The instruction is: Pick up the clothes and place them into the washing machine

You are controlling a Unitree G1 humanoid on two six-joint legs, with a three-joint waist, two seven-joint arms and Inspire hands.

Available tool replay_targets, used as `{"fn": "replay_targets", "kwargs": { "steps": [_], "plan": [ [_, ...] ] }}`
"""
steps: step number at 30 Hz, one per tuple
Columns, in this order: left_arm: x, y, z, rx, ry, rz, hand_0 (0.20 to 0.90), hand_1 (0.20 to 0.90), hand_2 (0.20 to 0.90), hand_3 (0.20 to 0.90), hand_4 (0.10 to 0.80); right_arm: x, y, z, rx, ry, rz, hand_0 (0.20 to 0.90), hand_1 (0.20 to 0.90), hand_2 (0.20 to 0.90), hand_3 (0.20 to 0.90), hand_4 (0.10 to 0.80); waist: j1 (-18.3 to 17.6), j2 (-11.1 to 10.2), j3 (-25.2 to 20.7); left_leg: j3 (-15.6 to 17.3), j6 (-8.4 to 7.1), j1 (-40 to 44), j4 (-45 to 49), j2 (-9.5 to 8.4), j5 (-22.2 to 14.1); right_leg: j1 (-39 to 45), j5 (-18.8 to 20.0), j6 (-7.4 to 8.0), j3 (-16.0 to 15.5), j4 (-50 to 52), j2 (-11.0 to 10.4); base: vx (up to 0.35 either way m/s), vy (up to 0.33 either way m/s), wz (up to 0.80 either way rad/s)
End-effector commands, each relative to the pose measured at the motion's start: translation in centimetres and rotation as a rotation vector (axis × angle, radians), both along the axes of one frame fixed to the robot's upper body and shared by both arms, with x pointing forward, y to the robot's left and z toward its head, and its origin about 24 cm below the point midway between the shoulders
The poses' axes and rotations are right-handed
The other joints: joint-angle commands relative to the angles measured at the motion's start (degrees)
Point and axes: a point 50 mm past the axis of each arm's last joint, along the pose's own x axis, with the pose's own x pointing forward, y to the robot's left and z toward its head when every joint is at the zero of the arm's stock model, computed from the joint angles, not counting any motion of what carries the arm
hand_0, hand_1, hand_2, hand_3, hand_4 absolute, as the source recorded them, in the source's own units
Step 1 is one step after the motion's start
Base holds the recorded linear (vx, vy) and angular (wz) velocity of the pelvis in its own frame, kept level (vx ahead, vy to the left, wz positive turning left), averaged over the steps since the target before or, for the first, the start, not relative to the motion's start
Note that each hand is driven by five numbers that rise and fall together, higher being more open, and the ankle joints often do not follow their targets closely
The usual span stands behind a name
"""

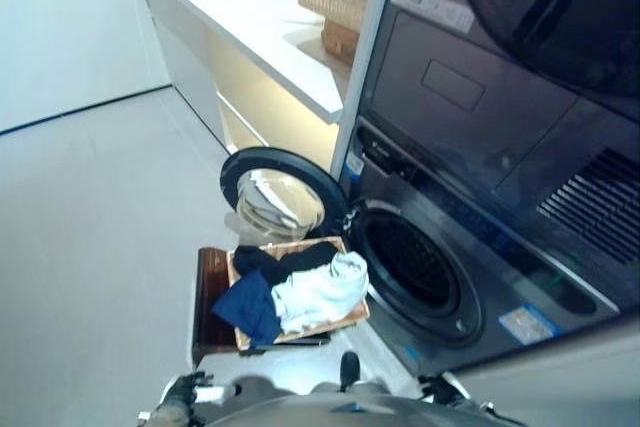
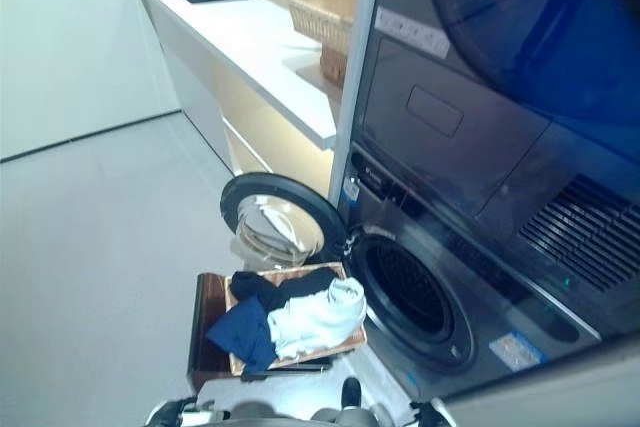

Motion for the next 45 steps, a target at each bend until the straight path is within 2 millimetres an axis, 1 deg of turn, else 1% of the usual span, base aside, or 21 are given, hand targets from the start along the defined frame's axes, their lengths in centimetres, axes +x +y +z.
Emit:
{"fn": "replay_targets", "kwargs": {
  "steps": [1, 3, 5, 6, 7, 9, 11, 12, 14, 18, 19, 20, 21, 22, 24, 25, 26, 28, 32, 40, 45],
  "plan": [
    [3.8, -0.4, 0.6, 0.000, -0.094, -0.027, 0.900, 0.900, 0.900, 0.900, 0.800, 2.5, 2.2, 0.0, 0.044, -0.041, 0.095, 0.900, 0.900, 0.900, 0.900, 0.800, 0.2, -1.8, 2.3, -1.7, -1.94, -2.4, -0.6, 1.05, 3.3, 2.1, -0.6, 2.87, -0.5, 0.4, -2.5, 0.171, -0.238, 0.20],
    [3.9, -0.8, 0.6, -0.012, -0.101, -0.029, 0.900, 0.900, 0.900, 0.900, 0.800, 2.6, 2.0, 0.0, 0.040, -0.048, 0.095, 0.900, 0.900, 0.900, 0.900, 0.800, 0.1, -1.5, 2.0, -2.2, -2.34, -2.4, -0.6, 1.71, 3.6, 2.6, -1.1, 2.54, -1.1, 0.6, -2.0, 0.119, -0.176, 0.22],
    [4.5, -1.9, 0.5, -0.033, -0.112, -0.086, 0.900, 0.900, 0.900, 0.900, 0.800, 3.9, 1.6, 0.5, 0.025, -0.099, 0.108, 0.900, 0.900, 0.900, 0.900, 0.800, -0.6, -0.7, 1.5, -2.8, -3.53, -2.9, -0.4, 4.02, 5.5, 4.1, -3.3, 1.00, -1.1, 0.2, 0.4, 0.114, -0.195, 0.27],
    [4.5, -1.9, 0.5, -0.033, -0.112, -0.086, 0.900, 0.900, 0.900, 0.900, 0.800, 3.9, 1.6, 0.5, 0.025, -0.099, 0.108, 0.900, 0.900, 0.900, 0.900, 0.800, -0.6, -0.6, 1.6, -2.8, -3.56, -2.8, -0.5, 4.06, 5.5, 4.1, -3.4, 0.98, -1.1, 0.2, 0.5, 0.054, -0.206, 0.30],
    [5.3, -1.9, 0.7, -0.030, -0.135, -0.089, 0.900, 0.900, 0.900, 0.900, 0.800, 5.0, 1.4, 0.9, 0.013, -0.129, 0.140, 0.900, 0.900, 0.900, 0.900, 0.800, -0.1, -0.9, 2.9, -4.7, -4.47, -6.7, 8.7, 5.48, 6.3, 5.6, -4.9, -0.94, -1.0, 0.3, 1.5, 0.016, -0.182, 0.37],
    [6.3, -2.2, 1.0, -0.030, -0.164, -0.115, 0.900, 0.900, 0.900, 0.900, 0.800, 6.1, 1.3, 1.3, -0.004, -0.161, 0.187, 0.900, 0.900, 0.900, 0.900, 0.800, 0.3, -1.5, 4.8, -8.0, -4.66, -10.2, 13.4, 4.86, 7.8, 6.8, -5.0, -1.57, -1.5, 0.0, 1.1, -0.005, -0.130, 0.34],
    [6.5, -2.2, 1.1, -0.020, -0.175, -0.119, 0.900, 0.900, 0.900, 0.900, 0.800, 6.8, 1.3, 1.5, -0.016, -0.180, 0.213, 0.900, 0.900, 0.900, 0.900, 0.800, 0.3, -1.8, 4.9, -7.9, -4.37, -11.0, 10.0, 4.55, 7.2, 6.9, -5.5, -0.98, -1.9, -0.2, 0.4, 0.030, 0.012, 0.12],
    [6.5, -2.3, 1.1, -0.016, -0.180, -0.113, 0.900, 0.900, 0.900, 0.900, 0.800, 7.5, 1.0, 1.9, -0.044, -0.195, 0.254, 0.900, 0.900, 0.900, 0.900, 0.800, 1.3, -1.1, 4.9, -7.7, -4.33, -12.5, 3.7, 4.85, 9.9, 6.8, -5.3, -0.13, -2.0, -0.2, 0.0, 0.102, 0.055, 0.18],
    [6.0, -2.3, 0.9, -0.016, -0.164, -0.106, 0.900, 0.900, 0.900, 0.900, 0.800, 8.2, 1.2, 2.1, -0.047, -0.213, 0.288, 0.900, 0.900, 0.900, 0.900, 0.800, 1.5, -0.7, 4.5, -7.5, -4.20, -11.8, 2.9, 4.94, 9.0, 6.8, -5.7, 0.29, -1.2, -0.2, 0.1, 0.111, 0.068, 0.02],
    [6.1, -2.5, 1.0, 0.001, -0.185, -0.145, 0.900, 0.900, 0.900, 0.900, 0.800, 10.9, 1.9, 3.6, -0.141, -0.320, 0.516, 0.900, 0.900, 0.900, 0.900, 0.800, 1.4, 0.3, 3.4, -5.1, -3.71, -10.5, -0.6, 3.98, 8.6, 6.2, -5.2, 0.92, -1.1, -0.1, -1.2, 0.051, 0.117, -0.36],
    [6.7, -2.6, 1.2, 0.010, -0.218, -0.157, 0.900, 0.900, 0.900, 0.900, 0.800, 13.7, 2.9, 5.1, -0.195, -0.401, 0.681, 0.900, 0.900, 0.900, 0.900, 0.800, 1.7, 0.3, 3.7, -4.4, -3.48, -10.1, -0.6, 3.58, 8.3, 5.4, -4.6, 1.25, -0.5, 0.1, -1.6, -0.018, 0.096, 0.09],
    [7.1, -2.6, 1.3, 0.013, -0.232, -0.158, 0.900, 0.900, 0.900, 0.900, 0.800, 15.4, 3.5, 6.2, -0.239, -0.457, 0.775, 0.900, 0.900, 0.900, 0.900, 0.800, 1.9, 0.3, 4.1, -4.3, -3.36, -10.1, -0.6, 3.56, 8.3, 4.9, -4.3, 1.39, -0.4, 0.2, -1.8, -0.019, 0.095, 0.11],
    [7.1, -2.6, 1.3, 0.013, -0.232, -0.157, 0.900, 0.900, 0.900, 0.900, 0.800, 15.4, 3.5, 6.2, -0.240, -0.458, 0.776, 0.900, 0.900, 0.900, 0.900, 0.800, 1.9, 0.3, 4.1, -4.3, -3.35, -10.1, -0.6, 3.57, 8.3, 4.9, -4.3, 1.39, -0.3, 0.2, -1.8, -0.058, 0.068, -0.25],
    [7.8, -3.0, 1.5, 0.011, -0.255, -0.172, 0.900, 0.900, 0.900, 0.900, 0.800, 18.1, 4.6, 8.0, -0.319, -0.537, 0.905, 0.900, 0.900, 0.900, 0.900, 0.800, 2.3, -0.1, 4.9, -4.0, -3.19, -10.7, -0.6, 3.46, 8.3, 4.0, -3.9, 1.69, -0.2, 0.3, -2.1, -0.047, 0.063, -0.42],
    [8.0, -3.1, 1.6, 0.011, -0.258, -0.176, 0.900, 0.900, 0.900, 0.900, 0.800, 19.1, 5.2, 8.8, -0.358, -0.565, 0.967, 0.900, 0.900, 0.900, 0.900, 0.800, 2.6, -0.3, 5.2, -3.9, -3.13, -10.8, -0.6, 3.48, 8.2, 3.8, -3.7, 1.85, -0.3, 0.3, -2.3, -0.040, 0.059, -0.20],
    [8.4, -3.3, 1.7, 0.013, -0.268, -0.179, 0.900, 0.900, 0.900, 0.900, 0.800, 21.6, 6.6, 10.8, -0.470, -0.632, 1.116, 0.900, 0.900, 0.900, 0.900, 0.800, 3.2, -0.7, 5.9, -3.8, -3.00, -11.2, -0.6, 3.42, 8.1, 3.2, -3.3, 2.18, -0.6, 0.2, -2.7, -0.030, 0.032, 0.06],
    [8.4, -3.3, 1.7, 0.013, -0.268, -0.178, 0.900, 0.900, 0.900, 0.900, 0.800, 21.6, 6.6, 10.8, -0.470, -0.632, 1.116, 0.900, 0.900, 0.900, 0.900, 0.800, 3.2, -0.7, 6.0, -3.8, -2.99, -11.2, -0.6, 3.41, 8.1, 3.2, -3.3, 2.18, -0.6, 0.2, -2.7, -0.053, 0.053, 0.17],
    [8.7, -3.5, 1.7, 0.010, -0.274, -0.164, 0.900, 0.900, 0.900, 0.900, 0.800, 23.5, 8.2, 12.3, -0.578, -0.658, 1.246, 0.900, 0.900, 0.900, 0.900, 0.800, 4.2, -1.2, 6.9, -4.1, -2.95, -12.1, -0.6, 3.55, 8.2, 2.5, -2.9, 2.42, -1.0, 0.2, -2.8, -0.053, 0.030, 0.11],
    [8.8, -3.3, 1.8, 0.018, -0.268, -0.144, 0.900, 0.900, 0.900, 0.900, 0.800, 25.2, 10.4, 13.8, -0.634, -0.709, 1.324, 0.900, 0.900, 0.900, 0.900, 0.800, 5.4, -2.1, 8.5, -5.0, -2.89, -13.7, -0.6, 3.57, 8.6, 1.5, -2.4, 2.56, -1.7, 0.3, -3.1, -0.063, 0.005, 0.20],
    [9.6, -3.4, 2.1, 0.031, -0.289, -0.146, 0.900, 0.900, 0.900, 0.900, 0.800, 26.9, 12.7, 15.8, -0.662, -0.776, 1.349, 0.900, 0.900, 0.900, 0.900, 0.800, 7.4, -3.1, 10.6, -7.3, -2.85, -17.0, -0.6, 2.74, 9.5, 0.2, -1.6, 2.98, -3.9, 0.4, -4.0, -0.042, 0.017, 0.25],
    [9.9, -3.6, 2.2, 0.032, -0.297, -0.148, 0.900, 0.900, 0.900, 0.900, 0.800, 26.7, 13.3, 15.2, -0.649, -0.744, 1.358, 0.900, 0.900, 0.900, 0.900, 0.800, 8.4, -3.1, 10.8, -8.6, -2.75, -18.3, -0.6, 2.01, 9.8, 0.0, -1.3, 3.15, -4.9, 0.3, -4.6, -0.016, 0.020, 0.11]
  ]
}}
